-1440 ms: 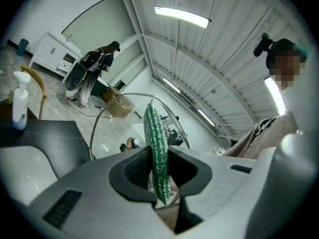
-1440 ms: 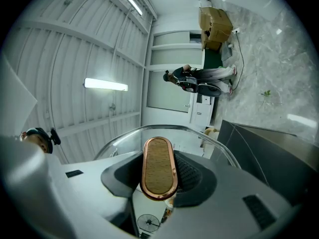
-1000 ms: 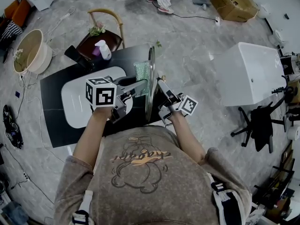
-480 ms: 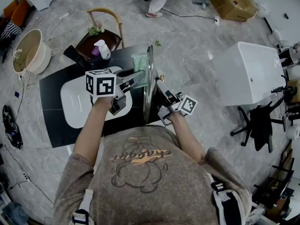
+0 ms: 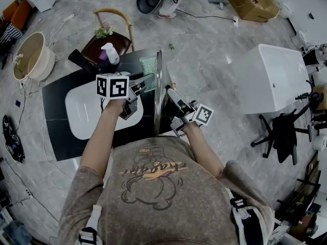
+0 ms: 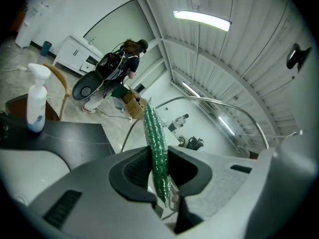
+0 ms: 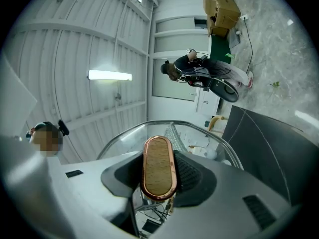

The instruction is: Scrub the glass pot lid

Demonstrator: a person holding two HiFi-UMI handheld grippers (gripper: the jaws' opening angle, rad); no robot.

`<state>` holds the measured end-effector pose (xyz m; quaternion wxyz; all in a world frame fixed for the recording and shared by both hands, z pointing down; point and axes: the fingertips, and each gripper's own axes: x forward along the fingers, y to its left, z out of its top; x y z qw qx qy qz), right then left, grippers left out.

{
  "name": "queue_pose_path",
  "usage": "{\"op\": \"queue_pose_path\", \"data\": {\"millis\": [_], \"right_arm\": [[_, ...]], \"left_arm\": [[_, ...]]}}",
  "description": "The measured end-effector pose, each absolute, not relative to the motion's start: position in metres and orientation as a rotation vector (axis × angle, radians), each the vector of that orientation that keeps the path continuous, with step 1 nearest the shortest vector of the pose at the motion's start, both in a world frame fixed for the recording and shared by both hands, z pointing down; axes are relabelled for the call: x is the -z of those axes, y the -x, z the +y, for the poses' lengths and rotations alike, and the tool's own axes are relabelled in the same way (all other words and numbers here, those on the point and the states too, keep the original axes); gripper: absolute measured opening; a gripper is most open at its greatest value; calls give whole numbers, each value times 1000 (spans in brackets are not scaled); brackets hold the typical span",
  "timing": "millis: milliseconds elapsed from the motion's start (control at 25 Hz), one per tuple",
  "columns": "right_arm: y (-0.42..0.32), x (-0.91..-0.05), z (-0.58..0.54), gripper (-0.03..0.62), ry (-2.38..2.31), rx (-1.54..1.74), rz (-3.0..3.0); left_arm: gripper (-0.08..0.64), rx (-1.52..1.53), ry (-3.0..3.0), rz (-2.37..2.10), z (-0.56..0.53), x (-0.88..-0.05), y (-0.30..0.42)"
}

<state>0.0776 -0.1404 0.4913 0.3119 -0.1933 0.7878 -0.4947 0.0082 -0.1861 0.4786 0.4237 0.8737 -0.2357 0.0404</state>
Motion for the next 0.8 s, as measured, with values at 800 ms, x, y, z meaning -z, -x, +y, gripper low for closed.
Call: {"op": "queue_pose_path", "data": {"millis": [800], "right_arm": [[-84, -471, -153, 183, 532, 1232, 2072]], "left_arm": [[84, -366, -2104, -519, -126, -562, -19]]}}
